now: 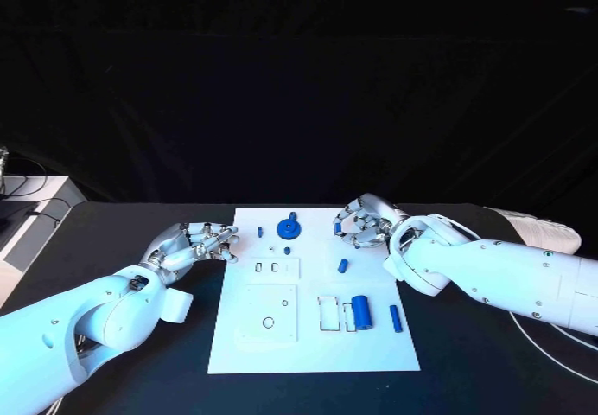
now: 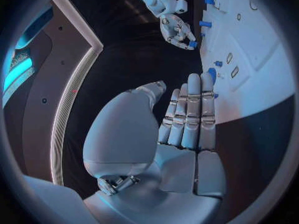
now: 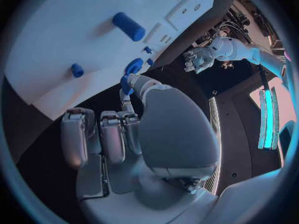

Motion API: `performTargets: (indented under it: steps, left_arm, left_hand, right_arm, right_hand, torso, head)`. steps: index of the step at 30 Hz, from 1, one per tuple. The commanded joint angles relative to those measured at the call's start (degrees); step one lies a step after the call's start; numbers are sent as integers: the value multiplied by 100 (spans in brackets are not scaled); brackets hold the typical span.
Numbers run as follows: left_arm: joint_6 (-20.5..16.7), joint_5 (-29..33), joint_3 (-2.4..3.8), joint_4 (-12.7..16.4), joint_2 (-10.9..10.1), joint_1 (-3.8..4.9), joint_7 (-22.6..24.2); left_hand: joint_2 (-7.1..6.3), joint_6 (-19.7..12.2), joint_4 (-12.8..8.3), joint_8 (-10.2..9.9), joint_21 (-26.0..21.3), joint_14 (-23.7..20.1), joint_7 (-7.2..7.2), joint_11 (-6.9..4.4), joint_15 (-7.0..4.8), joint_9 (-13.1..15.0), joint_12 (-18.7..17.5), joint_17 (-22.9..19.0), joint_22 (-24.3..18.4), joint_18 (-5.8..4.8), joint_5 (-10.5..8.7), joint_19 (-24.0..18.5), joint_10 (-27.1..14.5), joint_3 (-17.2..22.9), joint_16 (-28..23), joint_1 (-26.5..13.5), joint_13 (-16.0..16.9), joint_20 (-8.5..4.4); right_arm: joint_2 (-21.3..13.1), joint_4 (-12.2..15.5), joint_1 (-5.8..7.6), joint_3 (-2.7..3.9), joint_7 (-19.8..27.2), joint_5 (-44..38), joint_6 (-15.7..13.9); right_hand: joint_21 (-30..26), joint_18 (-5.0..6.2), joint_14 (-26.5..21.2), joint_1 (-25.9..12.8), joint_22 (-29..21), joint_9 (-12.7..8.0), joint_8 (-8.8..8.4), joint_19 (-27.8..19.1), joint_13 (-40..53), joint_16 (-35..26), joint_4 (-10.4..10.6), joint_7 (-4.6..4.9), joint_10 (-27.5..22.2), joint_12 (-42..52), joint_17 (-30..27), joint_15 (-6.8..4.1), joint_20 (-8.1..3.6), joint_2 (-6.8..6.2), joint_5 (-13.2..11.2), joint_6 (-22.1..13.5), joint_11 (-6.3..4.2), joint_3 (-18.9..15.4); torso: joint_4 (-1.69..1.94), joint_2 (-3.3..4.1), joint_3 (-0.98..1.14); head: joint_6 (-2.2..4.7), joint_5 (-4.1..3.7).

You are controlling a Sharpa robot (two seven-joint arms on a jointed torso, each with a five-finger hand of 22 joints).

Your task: Assemble the parts on the task board

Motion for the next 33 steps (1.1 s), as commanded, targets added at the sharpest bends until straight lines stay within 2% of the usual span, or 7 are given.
performTargets:
  steps: [1,3,9,13,16,21,33]
  left_arm:
    - [101,1,5,16,19,0,47]
    - [101,1,5,15,22,-1,47]
    - [116,3,5,-7,86,0,43]
    - [124,2,5,-4,115,0,35]
    - [123,2,5,-21,145,1,29]
    - [130,-2,5,-26,172,2,18]
    - [135,-6,5,-25,157,3,6]
  left_hand:
    - [-19,-45,7,-29,23,-41,5,-5,-12,4,-19,8,5,-1,-18,-45,-33,32,29,-4,-7,-12]
    - [-19,-45,7,-29,23,-41,5,-5,-12,4,-19,8,5,-1,-18,-45,-33,32,29,-4,-7,-12]
    - [-15,-43,6,-29,26,-47,2,-6,-12,6,-15,10,8,-1,-17,-55,-33,36,27,-7,-5,-9]
    - [-11,-38,5,-27,29,-49,-2,-9,-12,9,-12,12,9,0,-17,-60,-29,39,27,-7,-4,-8]
    - [-10,-36,5,-26,30,-50,-3,-9,-12,9,-11,13,10,0,-17,-62,-28,39,27,-9,-3,-8]
    - [-5,-28,11,-22,34,-51,-7,-12,-12,13,-7,16,12,1,-19,-69,-22,40,28,-20,-1,-6]
    - [-3,-26,13,-21,35,-52,-9,-13,-12,14,-5,17,13,1,-19,-71,-20,40,29,-23,0,-6]
  right_arm:
    - [85,171,-13,-18,-514,-524,-285]
    - [161,254,-24,-35,-637,-736,-342]
    - [372,438,-45,-99,-1019,-1255,-354]
    - [489,519,-57,-129,-1209,-1462,-322]
    - [585,556,-77,-149,-1368,-1634,-297]
    - [714,587,-144,-171,-1620,-1919,-211]
    - [919,582,-246,-190,-1872,-2203,-114]
  right_hand:
    - [-27,-33,517,-50,903,-1,19,246,1440,5,0,-10,546,-15,1160,-46,-27,5,-21,49,-50,34]
    - [-19,-36,520,-60,911,1,23,251,1442,8,-4,-13,548,-13,1170,-48,-28,-3,-25,56,-52,35]
    - [123,-73,531,-129,1037,9,42,326,1467,19,-16,-23,572,12,1215,-56,-34,-54,-16,77,-61,34]
    - [98,-67,528,-164,1016,10,46,314,1477,16,-11,-26,581,21,1204,-57,-37,-64,-12,81,-63,35]
    - [117,-71,533,-216,1033,11,50,324,1491,21,-3,-29,594,35,1222,-60,-40,-79,7,82,-66,33]
    - [149,-80,534,-267,1063,14,55,341,1490,22,5,-33,593,33,1225,-62,-42,-100,14,85,-68,24]
    - [191,-91,537,-340,1101,23,79,364,1506,26,18,-48,609,50,1242,-71,-48,-119,13,116,-80,13]
  torso:
    - [-7,2,1]
    - [-21,5,2]
    - [7,-7,-2]
    - [-6,6,-1]
    - [6,12,3]
    - [2,5,6]
    - [-4,12,8]
  head:
    - [-15,31]
    - [-26,38]
    - [-59,29]
    - [-68,51]
    - [-81,52]
    - [-128,98]
    - [-158,125]
